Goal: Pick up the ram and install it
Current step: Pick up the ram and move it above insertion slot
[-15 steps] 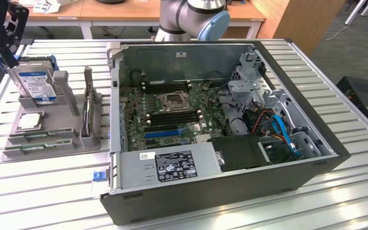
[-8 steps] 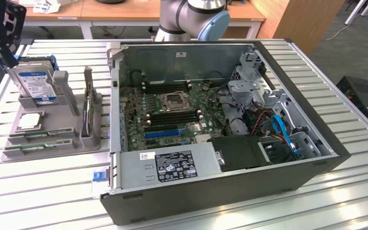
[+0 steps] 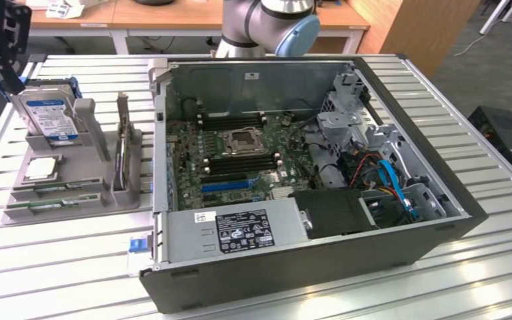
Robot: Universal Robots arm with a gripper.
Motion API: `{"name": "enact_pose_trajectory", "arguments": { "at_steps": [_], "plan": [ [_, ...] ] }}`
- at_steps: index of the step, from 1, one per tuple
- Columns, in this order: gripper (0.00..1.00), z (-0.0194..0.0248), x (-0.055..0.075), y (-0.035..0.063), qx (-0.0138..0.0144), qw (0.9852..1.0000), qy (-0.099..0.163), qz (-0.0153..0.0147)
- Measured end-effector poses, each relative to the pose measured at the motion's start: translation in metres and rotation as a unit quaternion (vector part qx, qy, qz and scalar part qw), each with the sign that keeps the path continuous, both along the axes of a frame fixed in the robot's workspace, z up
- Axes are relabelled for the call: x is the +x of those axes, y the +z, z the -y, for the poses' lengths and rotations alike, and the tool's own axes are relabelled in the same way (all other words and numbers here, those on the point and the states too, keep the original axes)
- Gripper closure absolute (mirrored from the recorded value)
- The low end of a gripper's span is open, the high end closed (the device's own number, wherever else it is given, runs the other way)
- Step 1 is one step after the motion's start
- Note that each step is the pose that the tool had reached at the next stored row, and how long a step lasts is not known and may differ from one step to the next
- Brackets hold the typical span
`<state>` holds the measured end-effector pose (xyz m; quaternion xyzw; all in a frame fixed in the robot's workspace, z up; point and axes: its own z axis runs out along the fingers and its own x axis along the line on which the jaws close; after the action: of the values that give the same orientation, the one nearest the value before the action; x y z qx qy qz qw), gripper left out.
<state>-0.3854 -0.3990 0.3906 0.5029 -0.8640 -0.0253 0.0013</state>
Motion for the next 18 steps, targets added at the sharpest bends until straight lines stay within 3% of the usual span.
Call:
{"name": "enact_pose_trajectory", "arguments": {
  "at_steps": [4,8,12,18],
  "plan": [
    [0.89,0.0000,0.0000,0.0000,0.0000,0.9993,0.036,0.0000],
    [0.89,0.0000,0.0000,0.0000,0.0000,0.9973,0.073,0.0000],
    [0.89,0.0000,0.0000,-0.0001,0.0000,0.9941,0.109,0.0000],
    [0.89,0.0000,0.0000,-0.0001,0.0000,0.9876,0.157,0.0000]
  ]
}}
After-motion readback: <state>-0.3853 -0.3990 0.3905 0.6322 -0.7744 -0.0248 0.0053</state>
